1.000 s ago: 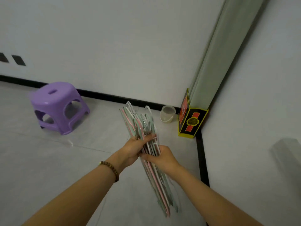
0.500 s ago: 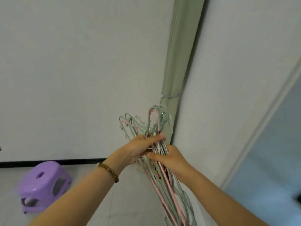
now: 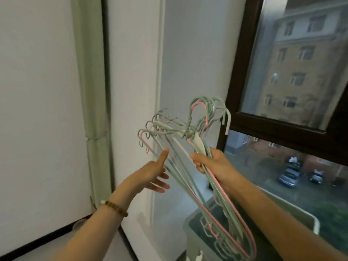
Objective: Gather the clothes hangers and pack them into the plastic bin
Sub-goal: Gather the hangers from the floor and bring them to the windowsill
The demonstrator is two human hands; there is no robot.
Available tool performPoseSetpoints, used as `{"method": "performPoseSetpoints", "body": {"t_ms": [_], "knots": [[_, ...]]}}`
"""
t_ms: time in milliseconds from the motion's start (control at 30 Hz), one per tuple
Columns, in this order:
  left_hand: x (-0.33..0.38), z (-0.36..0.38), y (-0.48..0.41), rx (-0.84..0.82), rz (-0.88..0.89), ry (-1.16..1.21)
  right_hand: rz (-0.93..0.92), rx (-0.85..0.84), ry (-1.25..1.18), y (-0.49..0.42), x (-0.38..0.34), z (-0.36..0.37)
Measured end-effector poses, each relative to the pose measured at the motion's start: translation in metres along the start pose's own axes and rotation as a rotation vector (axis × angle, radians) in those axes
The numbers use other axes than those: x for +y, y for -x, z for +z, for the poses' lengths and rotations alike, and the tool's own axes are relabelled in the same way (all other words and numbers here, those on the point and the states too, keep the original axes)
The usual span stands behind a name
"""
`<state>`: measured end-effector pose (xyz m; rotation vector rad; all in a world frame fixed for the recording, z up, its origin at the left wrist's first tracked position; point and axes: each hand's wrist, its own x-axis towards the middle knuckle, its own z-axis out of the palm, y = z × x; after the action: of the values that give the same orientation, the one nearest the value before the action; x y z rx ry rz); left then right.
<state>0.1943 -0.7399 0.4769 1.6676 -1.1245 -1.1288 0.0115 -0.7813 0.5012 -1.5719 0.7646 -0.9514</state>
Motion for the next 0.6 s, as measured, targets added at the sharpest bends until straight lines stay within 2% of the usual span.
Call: {"method": "performPoseSetpoints", "body": {"t_ms": [100,200,300,433,600], "knots": [[0.007,0.088,0.005,-0.266,-0.033,0.098,0.000,0.103,-0.026,0.054,-0.010,-0.063],[0.020,0.180,0.014,-0.468,0.050,0.542,0.019,0.204,-0.040,0.105,-0.015,-0.116],[0.032,0.254,0.023,-0.514,0.116,0.784,0.024,0.312,-0.060,0.144,-0.015,-0.168],[0.046,0.325,0.030,-0.474,0.152,0.644,0.048,0.483,-0.025,0.184,0.001,-0.231],[0.042,0.407,0.022,-0.563,0.217,0.435,0.193,0.830,0.007,0.237,0.048,-0.291]]}}
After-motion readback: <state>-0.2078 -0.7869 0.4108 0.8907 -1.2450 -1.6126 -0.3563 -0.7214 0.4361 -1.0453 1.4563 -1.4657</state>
